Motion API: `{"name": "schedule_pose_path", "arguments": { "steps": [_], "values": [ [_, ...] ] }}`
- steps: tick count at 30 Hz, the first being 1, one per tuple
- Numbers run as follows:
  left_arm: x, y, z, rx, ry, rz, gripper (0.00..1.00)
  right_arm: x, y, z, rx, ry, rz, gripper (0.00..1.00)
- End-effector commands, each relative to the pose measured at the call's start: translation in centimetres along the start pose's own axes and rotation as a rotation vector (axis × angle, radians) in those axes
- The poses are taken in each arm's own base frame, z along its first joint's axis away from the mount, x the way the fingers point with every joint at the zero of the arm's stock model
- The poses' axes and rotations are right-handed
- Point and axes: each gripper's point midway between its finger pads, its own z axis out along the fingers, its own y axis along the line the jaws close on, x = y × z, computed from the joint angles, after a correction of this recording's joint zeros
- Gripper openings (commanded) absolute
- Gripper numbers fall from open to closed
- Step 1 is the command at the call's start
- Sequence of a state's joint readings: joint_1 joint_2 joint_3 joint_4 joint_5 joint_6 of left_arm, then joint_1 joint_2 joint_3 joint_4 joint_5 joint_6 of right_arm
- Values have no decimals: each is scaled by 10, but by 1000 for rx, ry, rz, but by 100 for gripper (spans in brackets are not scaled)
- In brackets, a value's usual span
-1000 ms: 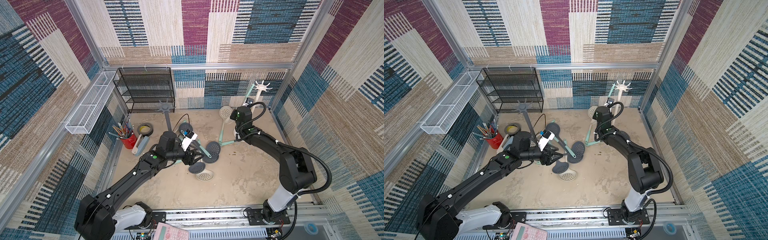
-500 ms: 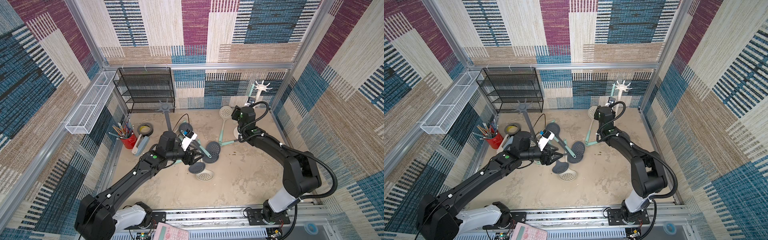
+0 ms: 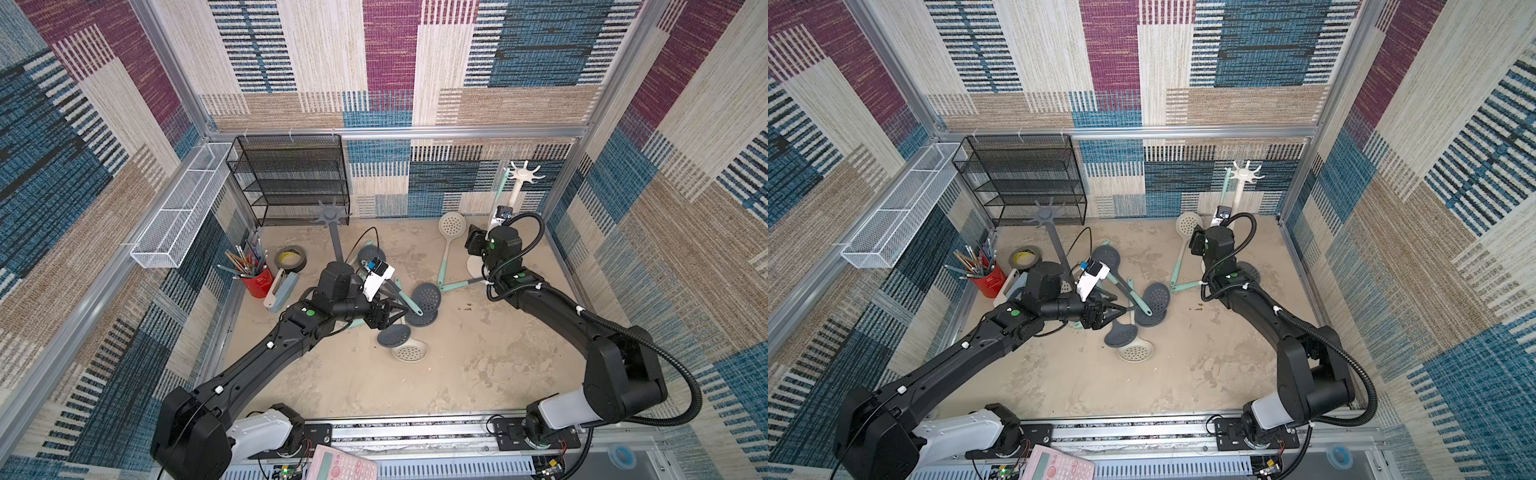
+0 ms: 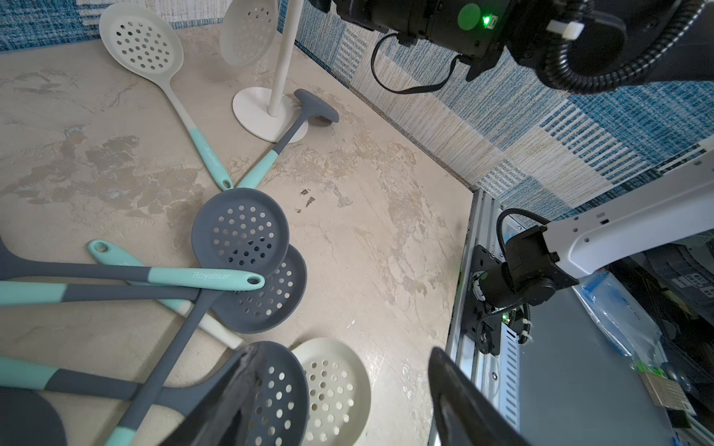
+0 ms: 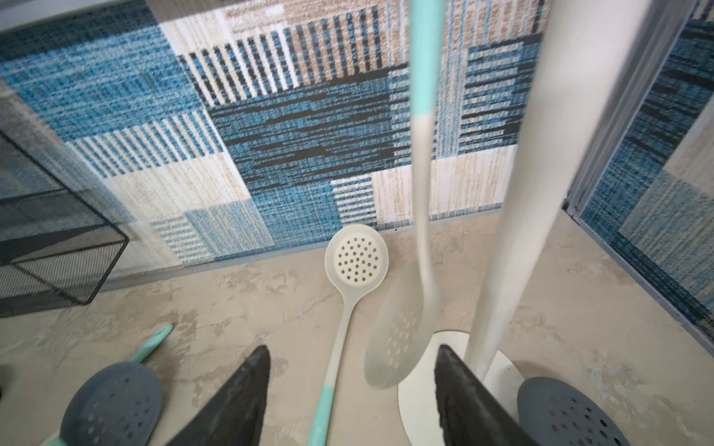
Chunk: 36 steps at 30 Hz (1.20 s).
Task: Hang the skimmer on the kitchen utensil rack
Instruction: Hang the skimmer on the rack, then pick up the skimmer from the center of the board.
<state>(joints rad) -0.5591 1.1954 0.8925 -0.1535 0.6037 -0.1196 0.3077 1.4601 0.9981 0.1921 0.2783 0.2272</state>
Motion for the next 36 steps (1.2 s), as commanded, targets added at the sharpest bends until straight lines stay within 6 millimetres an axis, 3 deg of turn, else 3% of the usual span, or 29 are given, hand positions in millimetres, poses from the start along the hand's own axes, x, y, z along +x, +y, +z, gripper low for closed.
{"name": "schedule_pose_path", "arguments": {
  "steps": [1,10,18,26,36],
  "values": [
    [-4,1,-2,-14,-13,-18,70,14,28,-9,-167,54,-37,68],
    [11,20,-11,-159,45,-104,70,66,90,-24,-442,191,-153,66],
    [40,33,-23,-265,103,-220,69,113,136,-33,-621,307,-245,59],
    [77,52,-32,-394,175,-333,66,150,159,-28,-683,396,-326,56],
    [95,67,-40,-483,218,-378,65,198,171,-6,-702,540,-408,45]
  ]
}}
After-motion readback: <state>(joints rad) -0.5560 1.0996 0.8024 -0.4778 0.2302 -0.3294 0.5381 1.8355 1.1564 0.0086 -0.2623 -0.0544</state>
